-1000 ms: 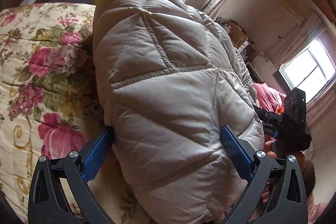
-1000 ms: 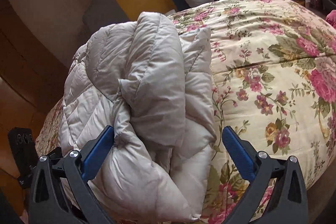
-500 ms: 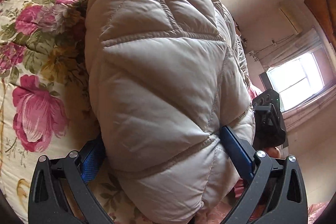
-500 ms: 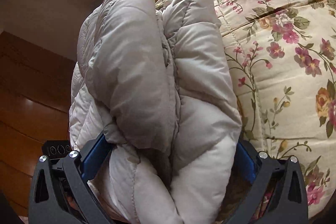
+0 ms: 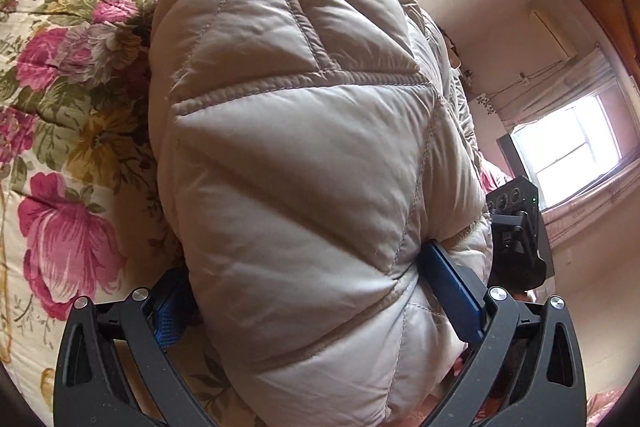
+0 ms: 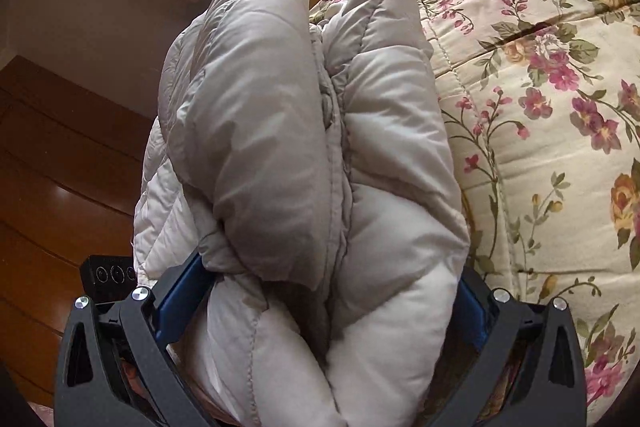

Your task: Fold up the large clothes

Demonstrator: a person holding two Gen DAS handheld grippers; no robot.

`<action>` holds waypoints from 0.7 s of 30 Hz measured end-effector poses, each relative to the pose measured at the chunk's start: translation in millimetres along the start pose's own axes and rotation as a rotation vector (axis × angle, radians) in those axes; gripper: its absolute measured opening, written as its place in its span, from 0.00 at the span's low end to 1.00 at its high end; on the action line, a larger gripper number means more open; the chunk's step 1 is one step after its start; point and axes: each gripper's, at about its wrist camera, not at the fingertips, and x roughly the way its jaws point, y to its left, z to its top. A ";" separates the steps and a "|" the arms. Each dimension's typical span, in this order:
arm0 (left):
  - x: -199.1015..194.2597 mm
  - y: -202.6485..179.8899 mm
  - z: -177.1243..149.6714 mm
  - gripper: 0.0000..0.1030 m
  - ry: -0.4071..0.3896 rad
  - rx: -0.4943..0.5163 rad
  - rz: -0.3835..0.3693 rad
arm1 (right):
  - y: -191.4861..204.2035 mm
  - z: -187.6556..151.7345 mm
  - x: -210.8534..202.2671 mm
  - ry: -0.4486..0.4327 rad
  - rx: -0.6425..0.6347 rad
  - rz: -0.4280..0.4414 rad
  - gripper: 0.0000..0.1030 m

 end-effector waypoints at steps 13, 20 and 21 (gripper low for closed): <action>-32.4 -27.0 -14.3 0.72 -0.063 0.190 0.113 | 40.7 -23.0 16.4 0.018 -0.112 0.007 0.93; -56.9 -8.8 1.5 0.96 -0.155 0.135 0.070 | 46.2 -9.0 0.2 -0.008 -0.094 -0.013 0.98; -58.6 -8.3 7.9 0.96 -0.166 0.133 0.062 | 47.9 -4.7 -2.6 -0.010 -0.092 -0.011 0.98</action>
